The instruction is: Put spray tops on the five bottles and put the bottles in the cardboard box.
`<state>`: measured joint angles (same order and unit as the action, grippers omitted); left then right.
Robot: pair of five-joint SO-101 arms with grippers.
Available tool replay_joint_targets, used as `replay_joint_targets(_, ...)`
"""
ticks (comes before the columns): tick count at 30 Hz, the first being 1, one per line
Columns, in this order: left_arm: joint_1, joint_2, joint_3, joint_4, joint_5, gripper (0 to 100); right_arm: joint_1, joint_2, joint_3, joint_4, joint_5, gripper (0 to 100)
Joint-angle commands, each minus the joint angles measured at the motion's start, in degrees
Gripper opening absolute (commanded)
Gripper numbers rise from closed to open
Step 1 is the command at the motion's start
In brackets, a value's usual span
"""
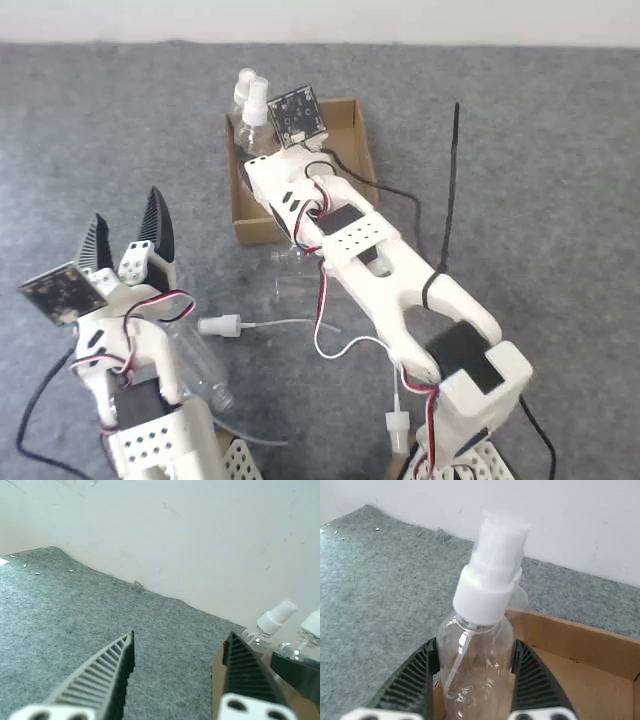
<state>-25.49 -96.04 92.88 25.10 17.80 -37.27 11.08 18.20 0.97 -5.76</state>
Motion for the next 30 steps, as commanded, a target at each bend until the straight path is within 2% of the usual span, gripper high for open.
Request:
replay_joint_targets(1, -0.3, -0.6, -0.7, -1.9, -0.4, 27, 0.4, 0.7, -3.8, -4.5, 1.0, 0.6)
replay_joint_targets(8, -0.1, -0.6, -0.7, -1.9, -0.4, 27, 0.5, 5.1, -3.8, -10.7, 1.1, 0.6)
replay_joint_targets(15, 0.1, -0.6, -0.6, -1.9, -0.4, 27, 0.5, 10.3, -3.8, -17.0, 9.6, 0.6)
replay_joint_targets(20, 0.1, -0.6, -0.6, -1.9, -0.4, 27, 0.5, 12.9, -3.7, -20.3, 9.8, 0.6)
replay_joint_targets(30, 0.1, -0.6, -0.6, -1.9, -0.4, 27, 0.4, 13.4, -3.6, -20.3, 9.7, 0.6)
